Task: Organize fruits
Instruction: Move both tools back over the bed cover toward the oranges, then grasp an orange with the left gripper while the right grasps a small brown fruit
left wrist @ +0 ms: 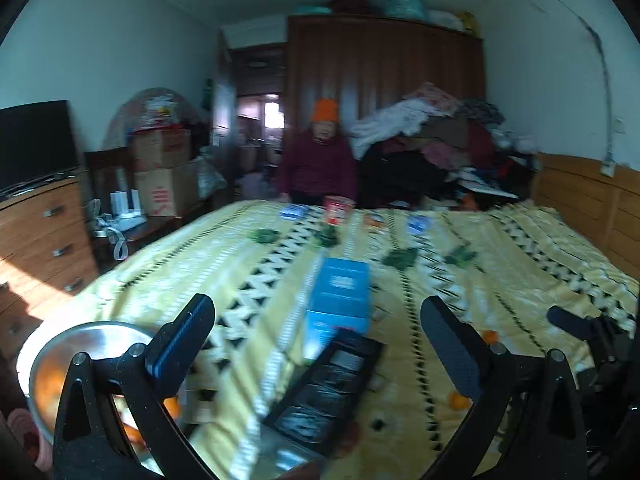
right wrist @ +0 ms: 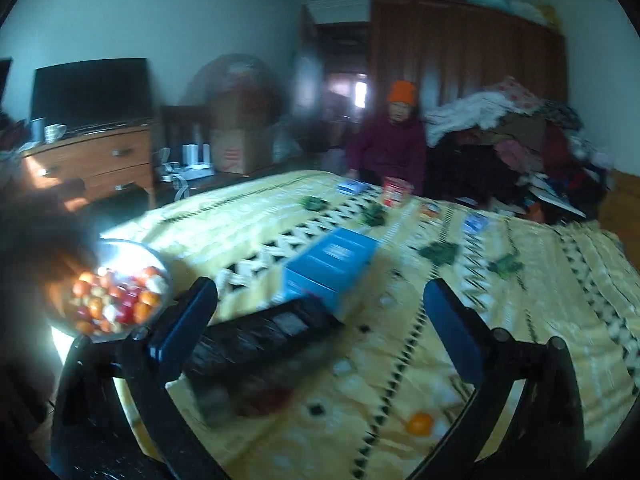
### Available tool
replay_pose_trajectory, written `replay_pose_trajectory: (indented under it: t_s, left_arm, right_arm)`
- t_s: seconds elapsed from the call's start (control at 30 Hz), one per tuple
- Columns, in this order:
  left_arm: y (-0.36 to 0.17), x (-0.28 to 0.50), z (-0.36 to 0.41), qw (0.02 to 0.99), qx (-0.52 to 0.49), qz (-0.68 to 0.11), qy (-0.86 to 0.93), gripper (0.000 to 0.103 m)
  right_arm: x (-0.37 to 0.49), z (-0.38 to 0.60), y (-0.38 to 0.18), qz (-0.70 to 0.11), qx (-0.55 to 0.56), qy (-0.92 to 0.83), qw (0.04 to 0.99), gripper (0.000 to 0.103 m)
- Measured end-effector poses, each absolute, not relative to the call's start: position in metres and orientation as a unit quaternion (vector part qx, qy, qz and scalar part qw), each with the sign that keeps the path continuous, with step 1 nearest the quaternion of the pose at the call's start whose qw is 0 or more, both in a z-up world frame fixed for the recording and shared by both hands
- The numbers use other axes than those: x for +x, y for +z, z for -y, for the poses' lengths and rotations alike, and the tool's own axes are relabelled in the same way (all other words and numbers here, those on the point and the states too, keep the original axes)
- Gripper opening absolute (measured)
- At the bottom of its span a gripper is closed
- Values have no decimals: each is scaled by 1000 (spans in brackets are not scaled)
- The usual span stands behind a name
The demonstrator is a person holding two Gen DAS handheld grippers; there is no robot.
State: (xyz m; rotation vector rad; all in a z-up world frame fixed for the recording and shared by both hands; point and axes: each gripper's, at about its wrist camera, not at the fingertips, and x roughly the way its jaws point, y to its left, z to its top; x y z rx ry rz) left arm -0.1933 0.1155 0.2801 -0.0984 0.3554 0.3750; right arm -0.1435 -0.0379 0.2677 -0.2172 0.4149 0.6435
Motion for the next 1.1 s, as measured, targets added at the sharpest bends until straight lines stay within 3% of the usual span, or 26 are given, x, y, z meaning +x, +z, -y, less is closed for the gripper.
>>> replay_pose_trajectory:
  t_s: [0.2,0.43,0.5,0.57,0.6,0.67,0.97,1.07,1.1]
  left_arm:
    - [207,-117,-23,955,-41,-284,70,103]
    - [94,-88,-9,906,-70,-412,64,103]
    - [80,-86,-12,898,-80,-426,73,102]
    - [77,-82,-17,899,-88,-423,75,99]
    - [78,-77,-18,901,-91,-419,68,98]
    - [78,-64,-18,903,-98,-416,48,93]
    - [32,-1,-15,883,-120,-454,14,71]
    - [28,3,-13,886,-112,-449,11,51]
    - [28,3,-13,888,-115,-446,4,40]
  right_arm:
    - [-104,147,181,-324,-131,198,916,103]
    - [-87,201,128,-423,-68,200,881,102]
    - [-87,204,125,-430,-51,223,873,92]
    - [-80,206,120,-441,-37,245,863,68]
    - [-76,208,117,-446,-28,252,858,63]
    - [-67,208,117,-446,-19,262,856,58]
    - [-1,206,120,-434,-22,282,855,58]
    - [39,199,111,-436,-32,278,855,58]
    - [50,197,108,-438,-30,276,855,57]
